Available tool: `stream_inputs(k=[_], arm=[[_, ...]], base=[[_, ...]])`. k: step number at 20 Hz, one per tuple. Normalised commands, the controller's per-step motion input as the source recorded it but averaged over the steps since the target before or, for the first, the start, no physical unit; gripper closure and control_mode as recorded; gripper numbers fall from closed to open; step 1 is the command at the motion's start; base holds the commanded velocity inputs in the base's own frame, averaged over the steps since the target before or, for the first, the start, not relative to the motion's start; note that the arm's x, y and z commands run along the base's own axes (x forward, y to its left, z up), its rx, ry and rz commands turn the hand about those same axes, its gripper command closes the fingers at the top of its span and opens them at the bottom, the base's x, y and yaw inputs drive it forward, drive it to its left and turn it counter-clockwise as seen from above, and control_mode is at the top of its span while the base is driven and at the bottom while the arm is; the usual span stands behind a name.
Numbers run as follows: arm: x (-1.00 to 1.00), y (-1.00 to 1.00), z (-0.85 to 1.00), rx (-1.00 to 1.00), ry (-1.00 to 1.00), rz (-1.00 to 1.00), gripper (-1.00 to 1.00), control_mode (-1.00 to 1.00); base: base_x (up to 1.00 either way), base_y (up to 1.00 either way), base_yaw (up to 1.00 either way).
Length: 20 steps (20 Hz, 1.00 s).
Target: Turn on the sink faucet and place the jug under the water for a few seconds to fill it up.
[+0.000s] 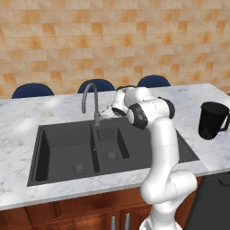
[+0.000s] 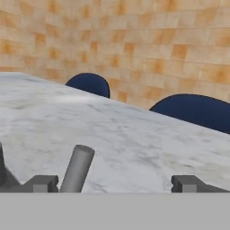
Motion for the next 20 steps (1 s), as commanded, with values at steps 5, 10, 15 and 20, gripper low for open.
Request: stream_inputs(k=[5,10,15,20], arm=[[0.25,0.01,-0.07,0.00,0.00,-0.06,-1.00,-1.00],[0.16,-0.38,-0.15,-0.01,0.03,-0.10,-1.00,-1.00],[0.13,-0.88,-0.25,-0.03,0.10,-0.13,-1.00,-1.00],[0.08,-1.00,-0.22,-0.02,0.12,-0.13,-1.00,-1.00]], base=[[0.00,0.00,0.00],[0.00,0.00,0.00],[0.00,0.00,0.00],[0.00,0.00,0.00]])
